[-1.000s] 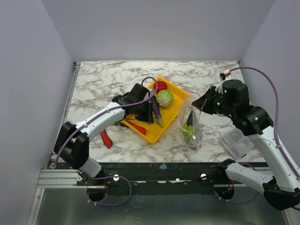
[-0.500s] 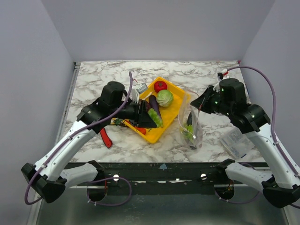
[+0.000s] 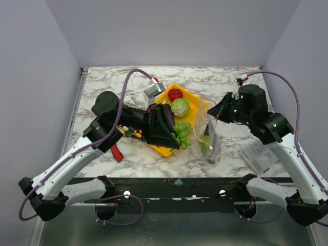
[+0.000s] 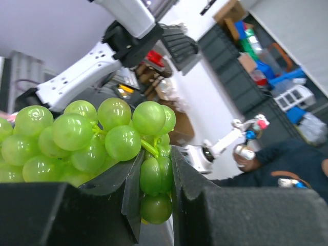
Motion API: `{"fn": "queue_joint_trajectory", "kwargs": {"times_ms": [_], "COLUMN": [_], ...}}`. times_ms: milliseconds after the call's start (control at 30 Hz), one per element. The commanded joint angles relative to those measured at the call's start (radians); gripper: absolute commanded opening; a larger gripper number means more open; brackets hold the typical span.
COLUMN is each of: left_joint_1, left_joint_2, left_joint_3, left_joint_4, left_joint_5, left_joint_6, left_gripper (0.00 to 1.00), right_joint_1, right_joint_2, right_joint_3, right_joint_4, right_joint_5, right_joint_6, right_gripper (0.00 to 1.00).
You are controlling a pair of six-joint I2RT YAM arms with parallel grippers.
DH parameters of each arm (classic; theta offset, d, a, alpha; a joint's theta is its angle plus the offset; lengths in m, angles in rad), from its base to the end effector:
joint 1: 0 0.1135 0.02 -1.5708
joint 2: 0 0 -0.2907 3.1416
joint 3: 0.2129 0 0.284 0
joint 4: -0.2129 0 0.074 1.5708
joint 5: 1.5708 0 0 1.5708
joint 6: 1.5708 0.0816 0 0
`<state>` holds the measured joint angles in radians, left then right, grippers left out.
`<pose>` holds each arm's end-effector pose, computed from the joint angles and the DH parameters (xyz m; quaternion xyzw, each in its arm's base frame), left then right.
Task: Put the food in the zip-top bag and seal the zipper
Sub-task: Place the fake fruit in the zipper food storage bag.
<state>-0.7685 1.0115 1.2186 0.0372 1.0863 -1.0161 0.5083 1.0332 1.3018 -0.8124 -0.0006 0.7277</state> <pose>0.1179 -0.2144 0.5028 0.3391 0.5733 -0.7249 0.1757 0.2236 0.1246 0.4142 0.0952 0.8658 0.2848 0.4002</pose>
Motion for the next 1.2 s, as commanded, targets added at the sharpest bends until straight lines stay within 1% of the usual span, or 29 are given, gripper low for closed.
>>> {"fn": "queue_joint_trajectory", "kwargs": {"times_ms": [0,100,167,267,400,500,667,700,767,800,833,867,900,933,1000,1067,1167], "left_joint_1": [-0.077,-0.105,-0.106,-0.106,-0.103,-0.101,-0.087,-0.081,-0.066,-0.058,-0.046,-0.039,-0.032,-0.028,-0.024,-0.022,-0.023], "left_joint_2": [0.139,0.221,0.256,0.304,0.366,0.405,0.464,0.473,0.487,0.485,0.478,0.466,0.456,0.447,0.428,0.415,0.378], "left_joint_3": [0.035,0.063,0.057,0.058,0.09,0.092,0.121,0.127,0.133,0.128,0.12,0.115,0.116,0.125,0.149,0.168,0.164], "left_joint_4": [0.404,0.438,0.426,0.341,0.216,0.211,0.223,0.213,0.183,0.169,0.15,0.13,0.101,0.061,-0.027,-0.118,-0.174], "left_joint_5": [0.047,0.036,0.013,-0.032,-0.078,-0.098,-0.082,-0.083,-0.094,-0.11,-0.138,-0.161,-0.184,-0.199,-0.24,-0.271,-0.305], "left_joint_6": [-0.301,-0.345,-0.353,-0.323,-0.227,-0.205,-0.205,-0.205,-0.203,-0.199,-0.19,-0.177,-0.155,-0.133,-0.083,-0.037,-0.004], "left_gripper": [0.0,0.0,0.0,0.0,0.0,0.0,0.0,0.04,0.2,0.37,0.58,0.75,0.82,0.87,0.93,0.93,0.91], "right_joint_1": [-0.004,-0.004,-0.005,-0.004,-0.006,-0.004,-0.005,-0.005,-0.005,-0.005,-0.004,-0.004,-0.004,-0.004,-0.006,-0.005,-0.005], "right_joint_2": [-0.005,-0.009,-0.015,-0.02,-0.028,-0.035,-0.04,-0.041,-0.039,-0.039,-0.039,-0.038,-0.039,-0.037,-0.036,-0.039,-0.038], "right_joint_3": [0.016,0.016,0.017,0.027,0.035,0.038,0.037,0.036,0.033,0.031,0.029,0.026,0.023,0.021,0.018,0.014,0.015], "right_joint_4": [0.034,0.032,0.033,0.024,0.02,0.027,0.029,0.028,0.03,0.032,0.035,0.036,0.038,0.039,0.042,0.044,0.043], "right_joint_5": [-0.024,-0.029,-0.031,-0.032,-0.042,-0.061,-0.073,-0.073,-0.074,-0.075,-0.075,-0.075,-0.076,-0.076,-0.078,-0.075,-0.07], "right_joint_6": [0.012,0.017,0.02,0.021,0.026,0.035,0.037,0.036,0.036,0.035,0.035,0.033,0.031,0.032,0.032,0.03,0.026], "right_gripper": [0.01,0.01,0.01,0.01,0.01,0.01,0.01,0.01,0.01,0.01,0.01,0.01,0.01,0.01,0.0,0.01,0.01]}}
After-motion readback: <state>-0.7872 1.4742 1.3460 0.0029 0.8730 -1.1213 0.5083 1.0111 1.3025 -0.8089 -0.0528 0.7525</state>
